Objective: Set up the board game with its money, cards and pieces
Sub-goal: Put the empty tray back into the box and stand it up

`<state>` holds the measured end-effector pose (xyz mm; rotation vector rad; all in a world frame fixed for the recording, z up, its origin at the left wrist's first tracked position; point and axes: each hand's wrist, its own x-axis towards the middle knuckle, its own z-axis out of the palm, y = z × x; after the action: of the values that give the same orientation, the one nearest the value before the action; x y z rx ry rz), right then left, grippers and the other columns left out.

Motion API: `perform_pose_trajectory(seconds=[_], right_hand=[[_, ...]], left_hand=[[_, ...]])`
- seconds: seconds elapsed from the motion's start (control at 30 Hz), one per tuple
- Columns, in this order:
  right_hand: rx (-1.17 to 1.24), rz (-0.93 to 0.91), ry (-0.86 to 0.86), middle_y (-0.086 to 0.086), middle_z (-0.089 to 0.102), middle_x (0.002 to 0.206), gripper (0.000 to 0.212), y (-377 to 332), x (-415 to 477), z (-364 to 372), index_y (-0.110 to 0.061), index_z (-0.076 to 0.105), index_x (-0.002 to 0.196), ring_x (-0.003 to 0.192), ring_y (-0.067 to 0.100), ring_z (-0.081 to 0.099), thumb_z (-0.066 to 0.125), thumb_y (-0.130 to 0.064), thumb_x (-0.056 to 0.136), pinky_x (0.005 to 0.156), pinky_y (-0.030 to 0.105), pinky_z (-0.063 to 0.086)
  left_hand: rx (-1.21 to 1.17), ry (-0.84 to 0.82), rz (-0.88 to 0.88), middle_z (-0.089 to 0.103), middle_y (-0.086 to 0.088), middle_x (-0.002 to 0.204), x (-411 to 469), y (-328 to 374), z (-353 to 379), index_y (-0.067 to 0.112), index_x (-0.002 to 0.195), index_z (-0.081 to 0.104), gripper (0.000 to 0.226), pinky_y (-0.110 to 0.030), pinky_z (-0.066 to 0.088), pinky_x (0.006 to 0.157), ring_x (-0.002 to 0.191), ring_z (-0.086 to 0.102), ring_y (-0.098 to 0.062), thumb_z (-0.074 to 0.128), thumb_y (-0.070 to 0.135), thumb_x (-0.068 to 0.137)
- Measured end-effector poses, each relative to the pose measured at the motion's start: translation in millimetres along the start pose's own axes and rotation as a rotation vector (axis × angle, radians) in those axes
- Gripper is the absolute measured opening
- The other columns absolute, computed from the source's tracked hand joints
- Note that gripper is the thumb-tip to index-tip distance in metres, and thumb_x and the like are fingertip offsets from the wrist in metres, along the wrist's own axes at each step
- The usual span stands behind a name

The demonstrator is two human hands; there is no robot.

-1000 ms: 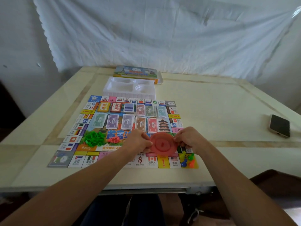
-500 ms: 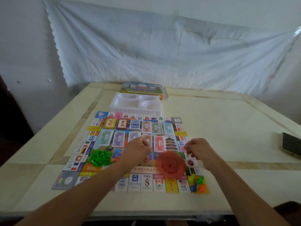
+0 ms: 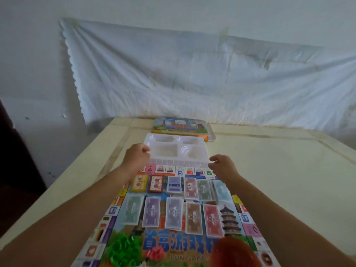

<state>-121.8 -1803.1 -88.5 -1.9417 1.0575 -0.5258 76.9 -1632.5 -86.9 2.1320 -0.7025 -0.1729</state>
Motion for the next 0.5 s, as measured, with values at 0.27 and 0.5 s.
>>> perform_pose_trajectory(seconds=[0.27, 0.5], right_hand=[[-0.235, 0.026, 0.042, 0.017, 0.056, 0.116, 0.037, 10, 70, 32, -0.007, 0.052, 0.125, 0.098, 0.034, 0.060, 0.053, -0.013, 0.088, 0.083, 0.041, 0.053], [0.044, 0.249, 0.043, 0.014, 0.053, 0.085, 0.013, 2, 107, 46, -0.001, 0.050, 0.086, 0.075, 0.026, 0.053, 0.058, -0.012, 0.088, 0.063, 0.032, 0.043]], left_hand=[[0.001, -0.120, -0.153, 0.047, -0.014, 0.141, 66, -38, 7, 0.009, 0.140, 0.044, 0.046, -0.026, 0.039, 0.079, 0.121, 0.050, -0.028, 0.053, 0.011, 0.094], [-0.242, -0.182, -0.309, 0.065, -0.022, 0.108, 97, -48, 25, -0.003, 0.107, 0.060, 0.018, -0.045, 0.054, 0.082, 0.094, 0.063, -0.033, 0.054, 0.005, 0.092]])
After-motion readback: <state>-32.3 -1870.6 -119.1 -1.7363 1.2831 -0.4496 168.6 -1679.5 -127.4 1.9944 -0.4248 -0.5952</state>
